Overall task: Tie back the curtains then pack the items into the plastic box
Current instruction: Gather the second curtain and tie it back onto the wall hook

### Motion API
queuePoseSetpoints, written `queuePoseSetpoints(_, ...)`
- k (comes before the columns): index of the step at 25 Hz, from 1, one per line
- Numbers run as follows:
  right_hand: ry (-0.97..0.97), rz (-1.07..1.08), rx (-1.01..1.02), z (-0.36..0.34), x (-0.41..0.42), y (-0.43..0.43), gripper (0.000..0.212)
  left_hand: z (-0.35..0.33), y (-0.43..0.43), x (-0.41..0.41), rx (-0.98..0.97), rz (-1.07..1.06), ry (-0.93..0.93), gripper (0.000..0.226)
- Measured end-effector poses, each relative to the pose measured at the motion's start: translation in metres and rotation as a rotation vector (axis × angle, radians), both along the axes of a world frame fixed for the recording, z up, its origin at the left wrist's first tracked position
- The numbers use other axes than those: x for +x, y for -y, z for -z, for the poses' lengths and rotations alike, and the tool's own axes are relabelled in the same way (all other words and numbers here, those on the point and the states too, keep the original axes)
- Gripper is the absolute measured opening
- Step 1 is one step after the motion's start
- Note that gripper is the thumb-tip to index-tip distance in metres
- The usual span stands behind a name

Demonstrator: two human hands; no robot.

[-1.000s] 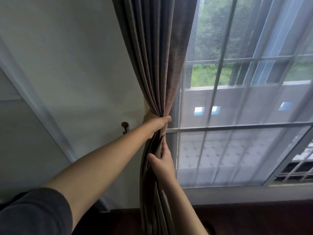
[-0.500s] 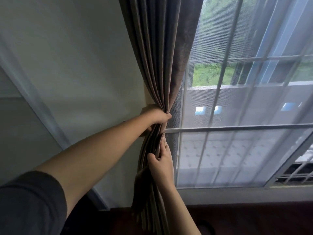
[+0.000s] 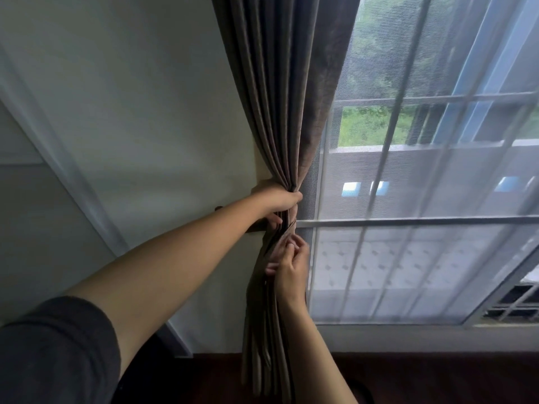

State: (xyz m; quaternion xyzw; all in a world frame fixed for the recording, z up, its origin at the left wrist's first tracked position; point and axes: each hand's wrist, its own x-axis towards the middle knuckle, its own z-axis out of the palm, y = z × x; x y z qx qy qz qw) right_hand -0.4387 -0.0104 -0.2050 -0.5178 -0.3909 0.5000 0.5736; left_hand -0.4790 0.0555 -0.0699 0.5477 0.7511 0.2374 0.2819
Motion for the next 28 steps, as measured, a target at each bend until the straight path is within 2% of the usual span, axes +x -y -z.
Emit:
queuePoseSetpoints(3,0.228,-0.023,-0.009,0.002,0.014,-0.022,0.059,-0.002,0.000,-0.001,0.001,0.014,-0.043,0.030)
queuePoseSetpoints(5,0.329,-0.059,0.021,0.004,0.019,-0.030,0.058,-0.004,0.002,-0.001,-0.005,0.045,-0.086,0.030)
queuePoseSetpoints(9,0.202,-0.173,0.040,0.004,0.024,-0.036,0.053,-0.005,0.002,-0.004,-0.005,0.112,-0.149,0.033)
queuePoseSetpoints(11,0.240,-0.201,0.054,0.003,0.022,-0.040,0.051,-0.005,0.005,-0.004,0.040,0.126,-0.271,0.044)
queuePoseSetpoints(13,0.245,-0.170,0.045,-0.003,0.015,-0.045,0.050,-0.004,0.008,-0.001,0.090,0.141,-0.339,0.051)
queuePoseSetpoints(15,0.233,-0.100,0.017,-0.007,0.010,-0.045,0.051,-0.003,0.007,0.002,0.107,0.159,-0.335,0.052)
queuePoseSetpoints(18,0.325,-0.020,-0.031,-0.006,0.005,-0.040,0.045,0.001,0.010,-0.001,0.110,0.147,-0.295,0.059)
queuePoseSetpoints(20,0.394,-0.012,-0.050,-0.007,0.006,-0.037,0.041,0.002,0.014,-0.009,0.113,0.136,-0.217,0.065)
queuePoseSetpoints(22,0.445,-0.021,-0.044,-0.007,0.009,-0.035,0.038,0.002,0.020,-0.025,0.045,0.253,-0.027,0.064)
queuePoseSetpoints(24,0.462,-0.029,-0.021,-0.005,0.010,-0.031,0.035,0.006,0.032,-0.054,-0.105,0.442,0.337,0.050)
queuePoseSetpoints(25,0.463,-0.030,-0.001,-0.003,0.011,-0.029,0.034,0.014,0.037,-0.070,-0.147,0.449,0.577,0.048)
queuePoseSetpoints(26,0.465,-0.032,0.012,-0.002,0.011,-0.026,0.033,0.028,0.041,-0.084,-0.144,0.372,0.764,0.049)
queuePoseSetpoints(27,0.469,-0.036,0.019,-0.002,0.010,-0.023,0.033,0.046,0.046,-0.094,-0.101,0.237,0.817,0.049)
queuePoseSetpoints(28,0.471,-0.038,0.023,-0.002,0.010,-0.021,0.033,0.065,0.051,-0.100,-0.056,0.111,0.717,0.046)
